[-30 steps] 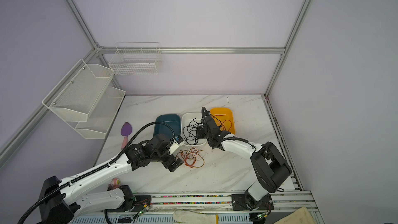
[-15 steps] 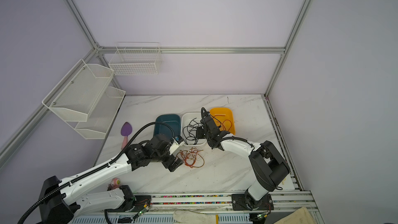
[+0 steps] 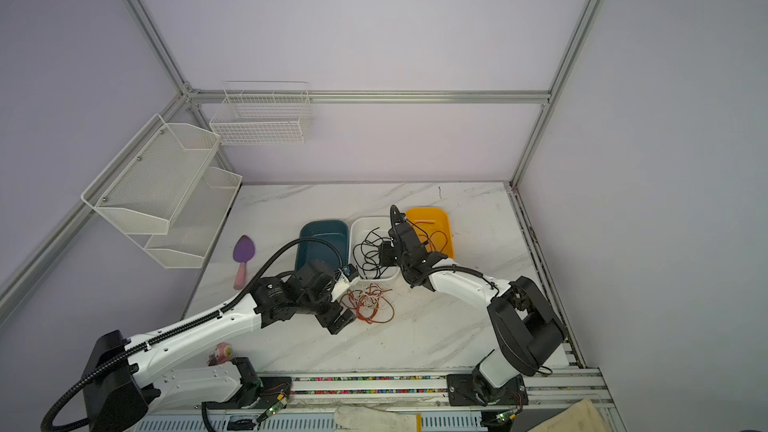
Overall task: Untangle the cables
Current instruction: 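Open the right gripper and raise it while the left gripper moves toward the bundle, then lower the left gripper onto a red wire in the bundle and close it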
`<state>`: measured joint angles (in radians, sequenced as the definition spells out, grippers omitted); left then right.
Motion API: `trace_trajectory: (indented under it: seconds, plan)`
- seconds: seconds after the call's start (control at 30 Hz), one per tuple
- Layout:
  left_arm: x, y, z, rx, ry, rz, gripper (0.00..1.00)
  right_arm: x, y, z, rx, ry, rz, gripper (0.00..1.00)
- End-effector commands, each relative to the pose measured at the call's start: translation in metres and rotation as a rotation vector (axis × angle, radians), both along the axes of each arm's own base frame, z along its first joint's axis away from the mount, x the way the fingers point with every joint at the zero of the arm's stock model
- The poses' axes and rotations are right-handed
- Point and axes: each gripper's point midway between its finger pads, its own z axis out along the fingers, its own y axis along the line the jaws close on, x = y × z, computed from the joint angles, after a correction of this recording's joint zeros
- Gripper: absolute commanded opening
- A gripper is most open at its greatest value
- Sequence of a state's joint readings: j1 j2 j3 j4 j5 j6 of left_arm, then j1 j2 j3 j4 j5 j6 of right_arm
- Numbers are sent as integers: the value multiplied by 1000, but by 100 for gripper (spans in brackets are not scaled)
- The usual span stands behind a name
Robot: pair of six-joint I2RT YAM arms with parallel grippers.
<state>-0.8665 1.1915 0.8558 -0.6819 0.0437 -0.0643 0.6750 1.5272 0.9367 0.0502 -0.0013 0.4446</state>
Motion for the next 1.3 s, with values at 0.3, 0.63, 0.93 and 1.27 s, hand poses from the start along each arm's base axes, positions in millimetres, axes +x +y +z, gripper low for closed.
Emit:
trace_trajectory:
  seconds: [0.3, 0.63, 0.93, 1.27]
  plan:
    - [-15, -53, 2, 5, 28, -29, 100, -39, -44, 91, 5, -173, -7, 70]
    - [-12, -80, 12, -131, 4, 28, 100, -75, -89, 120, -69, -207, -44, 80]
    - [-2, -74, 28, -267, -80, 116, 100, -100, -129, 152, -43, -311, -136, 81]
    - [-9, -53, 25, -404, -31, 206, 90, -104, -140, 157, -7, -351, -179, 80]
